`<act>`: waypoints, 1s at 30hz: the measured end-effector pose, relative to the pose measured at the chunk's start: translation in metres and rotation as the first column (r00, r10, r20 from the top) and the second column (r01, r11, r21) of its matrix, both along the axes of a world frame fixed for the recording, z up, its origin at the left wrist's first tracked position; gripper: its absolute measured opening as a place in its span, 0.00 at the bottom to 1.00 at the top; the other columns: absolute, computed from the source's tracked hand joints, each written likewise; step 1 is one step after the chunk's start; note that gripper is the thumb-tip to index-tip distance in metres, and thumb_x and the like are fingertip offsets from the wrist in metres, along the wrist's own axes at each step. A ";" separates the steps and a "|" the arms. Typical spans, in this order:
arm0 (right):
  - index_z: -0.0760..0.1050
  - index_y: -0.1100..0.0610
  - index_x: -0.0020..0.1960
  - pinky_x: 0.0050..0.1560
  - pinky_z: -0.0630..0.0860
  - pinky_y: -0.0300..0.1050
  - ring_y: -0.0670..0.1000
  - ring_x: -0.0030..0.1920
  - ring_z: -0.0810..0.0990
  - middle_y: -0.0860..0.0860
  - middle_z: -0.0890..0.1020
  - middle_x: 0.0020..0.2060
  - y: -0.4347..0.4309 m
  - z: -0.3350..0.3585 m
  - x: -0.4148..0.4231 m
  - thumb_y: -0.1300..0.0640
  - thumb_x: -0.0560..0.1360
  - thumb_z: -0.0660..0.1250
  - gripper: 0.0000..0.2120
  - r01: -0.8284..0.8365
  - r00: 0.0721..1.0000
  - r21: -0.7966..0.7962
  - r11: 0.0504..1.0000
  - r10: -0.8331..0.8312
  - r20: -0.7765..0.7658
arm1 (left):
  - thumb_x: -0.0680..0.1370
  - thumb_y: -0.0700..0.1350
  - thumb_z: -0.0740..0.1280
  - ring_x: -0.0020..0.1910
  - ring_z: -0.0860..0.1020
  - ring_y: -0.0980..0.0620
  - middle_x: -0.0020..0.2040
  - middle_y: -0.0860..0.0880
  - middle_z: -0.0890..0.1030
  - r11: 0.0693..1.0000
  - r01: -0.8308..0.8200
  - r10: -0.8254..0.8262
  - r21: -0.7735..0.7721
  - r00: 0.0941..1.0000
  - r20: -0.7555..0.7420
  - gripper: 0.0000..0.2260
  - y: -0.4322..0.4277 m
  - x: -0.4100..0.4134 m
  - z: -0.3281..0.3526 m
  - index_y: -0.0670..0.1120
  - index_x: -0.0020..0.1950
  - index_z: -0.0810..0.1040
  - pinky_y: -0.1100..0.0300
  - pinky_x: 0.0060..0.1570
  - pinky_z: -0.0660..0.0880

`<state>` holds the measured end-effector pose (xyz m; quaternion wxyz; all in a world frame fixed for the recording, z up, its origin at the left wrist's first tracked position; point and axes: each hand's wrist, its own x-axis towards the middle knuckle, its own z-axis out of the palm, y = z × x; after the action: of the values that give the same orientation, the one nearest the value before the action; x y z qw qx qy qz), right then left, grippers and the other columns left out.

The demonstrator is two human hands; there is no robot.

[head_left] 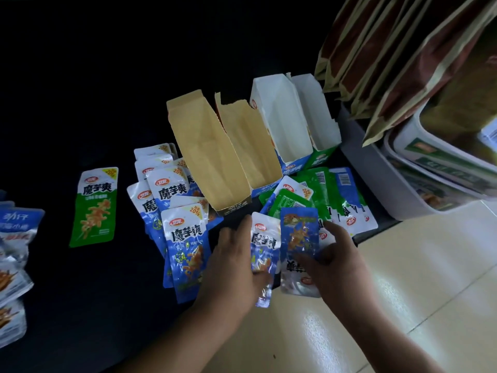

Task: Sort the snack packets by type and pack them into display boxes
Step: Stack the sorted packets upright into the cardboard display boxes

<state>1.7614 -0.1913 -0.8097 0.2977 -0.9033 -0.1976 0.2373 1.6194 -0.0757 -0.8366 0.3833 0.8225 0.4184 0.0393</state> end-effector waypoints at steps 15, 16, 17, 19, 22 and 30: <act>0.83 0.47 0.53 0.38 0.83 0.68 0.69 0.43 0.85 0.59 0.86 0.41 0.024 0.060 -0.044 0.54 0.78 0.73 0.05 0.130 0.902 0.351 0.927 0.036 -0.431 | 0.85 0.48 0.64 0.49 0.87 0.44 0.53 0.48 0.87 0.715 -0.162 0.512 -0.681 0.784 0.351 0.07 0.038 -0.069 0.069 0.56 0.55 0.82 0.43 0.46 0.83; 0.83 0.46 0.54 0.36 0.83 0.69 0.71 0.43 0.84 0.61 0.85 0.42 0.027 0.062 -0.050 0.54 0.78 0.73 0.06 0.111 0.883 0.350 0.930 0.069 -0.464 | 0.85 0.48 0.63 0.47 0.87 0.43 0.53 0.48 0.87 0.710 -0.159 0.510 -0.686 0.788 0.346 0.07 0.040 -0.076 0.072 0.56 0.57 0.81 0.45 0.41 0.83; 0.83 0.44 0.53 0.33 0.83 0.68 0.71 0.42 0.84 0.62 0.85 0.42 0.031 0.065 -0.057 0.56 0.78 0.73 0.08 0.082 0.865 0.345 0.935 0.106 -0.491 | 0.85 0.48 0.63 0.46 0.87 0.44 0.52 0.49 0.87 0.715 -0.161 0.502 -0.680 0.795 0.340 0.07 0.041 -0.083 0.074 0.57 0.58 0.80 0.46 0.38 0.83; 0.83 0.41 0.53 0.33 0.83 0.62 0.67 0.38 0.85 0.61 0.85 0.41 0.039 0.068 -0.069 0.61 0.78 0.72 0.15 -0.019 0.822 0.321 0.947 0.198 -0.534 | 0.85 0.45 0.64 0.46 0.87 0.47 0.51 0.52 0.86 0.741 -0.163 0.464 -0.651 0.826 0.321 0.09 0.042 -0.099 0.072 0.59 0.60 0.79 0.47 0.37 0.84; 0.81 0.38 0.59 0.31 0.83 0.54 0.54 0.31 0.82 0.58 0.85 0.38 0.050 0.071 -0.084 0.70 0.77 0.69 0.27 -0.177 0.799 0.315 0.933 0.322 -0.508 | 0.82 0.37 0.67 0.47 0.86 0.51 0.52 0.54 0.86 0.775 -0.169 0.395 -0.609 0.882 0.258 0.17 0.043 -0.121 0.065 0.60 0.61 0.78 0.49 0.37 0.84; 0.83 0.57 0.45 0.33 0.74 0.39 0.48 0.32 0.82 0.48 0.85 0.33 0.093 0.060 -0.096 0.63 0.72 0.78 0.05 -0.151 0.870 0.361 0.920 0.297 -0.393 | 0.82 0.39 0.67 0.50 0.86 0.49 0.52 0.53 0.88 0.792 -0.231 0.440 -0.565 0.857 0.268 0.15 0.069 -0.162 0.059 0.60 0.55 0.84 0.50 0.48 0.82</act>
<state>1.6649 -0.0986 -0.7493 0.4464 -0.7365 -0.2654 0.4335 1.4579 -0.0069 -0.7776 0.6493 0.5759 0.4715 0.1562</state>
